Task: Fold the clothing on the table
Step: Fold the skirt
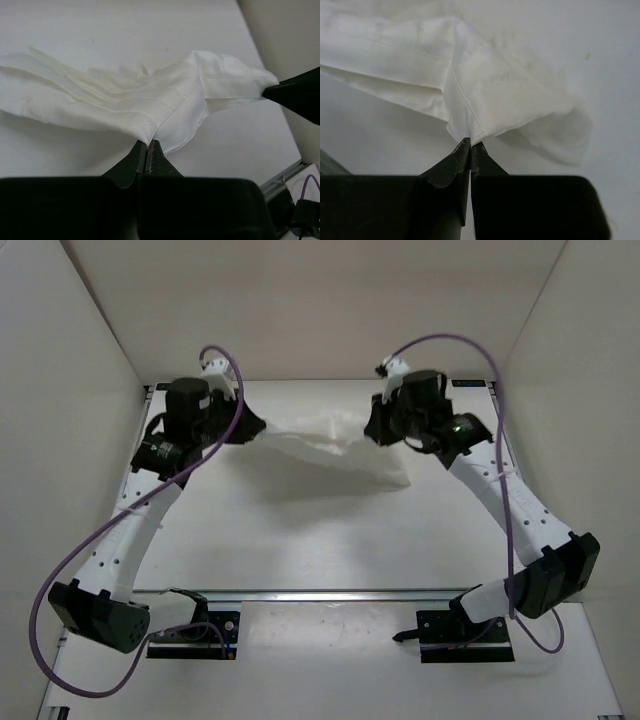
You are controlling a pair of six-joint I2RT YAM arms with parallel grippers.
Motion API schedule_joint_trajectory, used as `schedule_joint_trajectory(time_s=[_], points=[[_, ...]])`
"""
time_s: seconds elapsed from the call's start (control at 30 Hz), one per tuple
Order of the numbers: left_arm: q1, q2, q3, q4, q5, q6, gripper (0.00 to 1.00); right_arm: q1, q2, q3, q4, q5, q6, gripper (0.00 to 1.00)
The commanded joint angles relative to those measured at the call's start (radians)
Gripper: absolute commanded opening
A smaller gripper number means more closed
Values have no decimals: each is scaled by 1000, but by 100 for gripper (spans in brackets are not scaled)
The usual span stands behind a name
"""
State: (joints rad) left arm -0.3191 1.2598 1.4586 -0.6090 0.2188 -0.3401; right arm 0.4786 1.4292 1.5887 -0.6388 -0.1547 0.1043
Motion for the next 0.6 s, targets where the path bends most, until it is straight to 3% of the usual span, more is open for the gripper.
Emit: schedule_joint_trajectory(time_s=[0.0,0.17,0.3,0.57], points=[[2,-34,-194,77,33,-37,0,35,-38,-230,62,-46,86,0],[8,-79,-91,0,17,-11,0,101,-162,-204,39,15,80,0],[9,-143,18,0,48,-36,0,103,-265,-133,37,-49,80,0],[46,-194,276,-121,59,-39,0,-118,-460,-69,47,-324,126,0]])
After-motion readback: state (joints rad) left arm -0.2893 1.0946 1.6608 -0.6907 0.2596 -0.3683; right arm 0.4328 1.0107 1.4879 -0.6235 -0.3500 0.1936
